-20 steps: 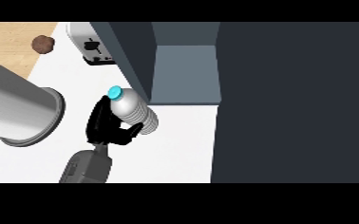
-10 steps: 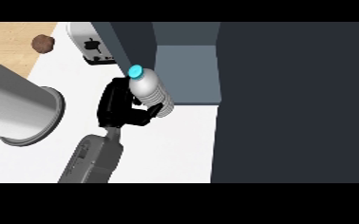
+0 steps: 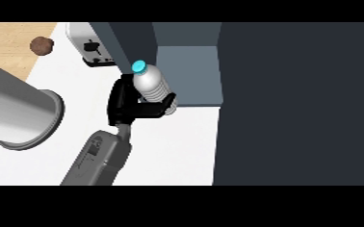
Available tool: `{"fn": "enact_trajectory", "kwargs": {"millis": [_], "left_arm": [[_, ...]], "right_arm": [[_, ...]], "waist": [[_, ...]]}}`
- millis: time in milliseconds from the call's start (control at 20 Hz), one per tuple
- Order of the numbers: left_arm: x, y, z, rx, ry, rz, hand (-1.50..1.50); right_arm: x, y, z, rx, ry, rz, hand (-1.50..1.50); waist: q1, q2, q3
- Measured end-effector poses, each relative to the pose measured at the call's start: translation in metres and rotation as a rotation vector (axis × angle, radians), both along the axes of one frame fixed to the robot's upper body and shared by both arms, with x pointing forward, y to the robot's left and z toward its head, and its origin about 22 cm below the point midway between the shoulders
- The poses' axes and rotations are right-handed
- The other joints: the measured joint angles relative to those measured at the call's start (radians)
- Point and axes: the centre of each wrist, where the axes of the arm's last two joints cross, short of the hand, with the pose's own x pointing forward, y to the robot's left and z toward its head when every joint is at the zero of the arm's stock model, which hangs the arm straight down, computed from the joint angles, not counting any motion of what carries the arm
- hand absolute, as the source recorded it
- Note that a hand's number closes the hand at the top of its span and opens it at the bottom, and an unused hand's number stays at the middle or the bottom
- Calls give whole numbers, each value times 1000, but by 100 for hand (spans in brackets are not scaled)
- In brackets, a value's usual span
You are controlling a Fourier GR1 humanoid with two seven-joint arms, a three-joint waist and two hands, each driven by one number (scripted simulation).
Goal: Pick up the bottled water, place it into the cabinet and close the cabinet
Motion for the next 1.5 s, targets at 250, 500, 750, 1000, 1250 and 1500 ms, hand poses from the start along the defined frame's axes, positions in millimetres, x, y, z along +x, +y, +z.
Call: {"fn": "enact_trajectory", "kwargs": {"millis": [250,500,750,1000,1250,1500], "left_arm": [[0,-5,1,83,4,72,150],[-2,-9,1,133,15,149,150],[-4,-9,0,199,9,216,150],[-5,-9,-1,264,-1,261,150],[-6,-9,-4,342,-26,298,150],[-7,-8,-10,448,-70,328,150]], "right_arm": [[4,0,1,1,0,16,-150],[6,4,1,10,-5,29,-150],[7,5,-1,11,-5,48,-150],[8,4,-1,5,-8,59,-150],[9,4,-3,5,-6,69,-150],[10,4,-4,4,-11,75,-150]], "waist": [[-9,-2,2],[-22,-5,3],[-39,-6,4],[-50,-5,5],[-60,-4,8],[-71,-4,10]]}}
